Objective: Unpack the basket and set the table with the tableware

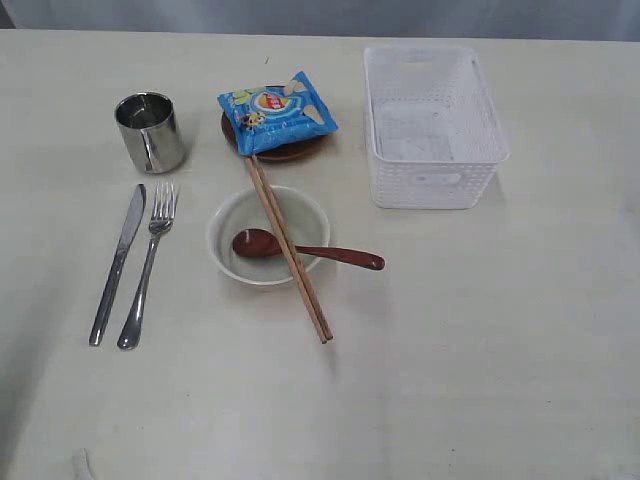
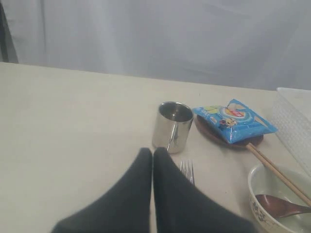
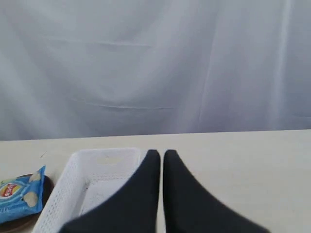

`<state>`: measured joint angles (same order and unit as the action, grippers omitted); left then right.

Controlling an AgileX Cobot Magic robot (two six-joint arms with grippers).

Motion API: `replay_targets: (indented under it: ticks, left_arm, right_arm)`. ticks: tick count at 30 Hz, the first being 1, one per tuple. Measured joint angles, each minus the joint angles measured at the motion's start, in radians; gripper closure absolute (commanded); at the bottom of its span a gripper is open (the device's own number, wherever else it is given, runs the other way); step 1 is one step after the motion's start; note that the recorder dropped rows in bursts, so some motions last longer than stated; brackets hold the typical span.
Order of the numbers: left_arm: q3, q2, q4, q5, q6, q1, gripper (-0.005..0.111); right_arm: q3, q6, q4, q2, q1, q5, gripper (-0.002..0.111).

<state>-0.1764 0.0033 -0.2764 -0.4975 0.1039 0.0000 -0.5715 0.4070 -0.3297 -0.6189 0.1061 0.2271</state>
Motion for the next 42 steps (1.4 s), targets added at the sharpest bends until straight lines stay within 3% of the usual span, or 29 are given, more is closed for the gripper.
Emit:
replay_targets:
  ticks: [6,11,21,29,37,42]
  left_arm:
    - [0.000,0.000,0.000,0.000,0.000,0.000,0.107]
    - [0.000,0.000,0.000,0.000,0.000,0.000,0.107]
    - [0.000,0.000,0.002,-0.004,0.000,0.000,0.107]
    - [0.000,0.000,0.002,-0.004,0.000,0.000,0.107]
    - [0.000,0.000,0.002,-0.004,0.000,0.000,0.107]
    - [0.000,0.000,0.002,-0.004,0.000,0.000,0.107]
  right_arm:
    - [0.295,0.011,0.007,0.347,-0.072,-0.062,0.105]
    - [0.433,0.020,0.015,0.590,-0.075,-0.069,0.105]
    - [0.468,0.012,0.020,0.599,-0.075,-0.101,0.105]
    - [0.564,-0.319,0.291,0.599,-0.075,-0.165,0.105]
    - [0.568,-0.407,0.330,0.612,-0.075,-0.094,0.105]
    - [0.568,-0.415,0.330,0.613,-0.075,0.046,0.105]
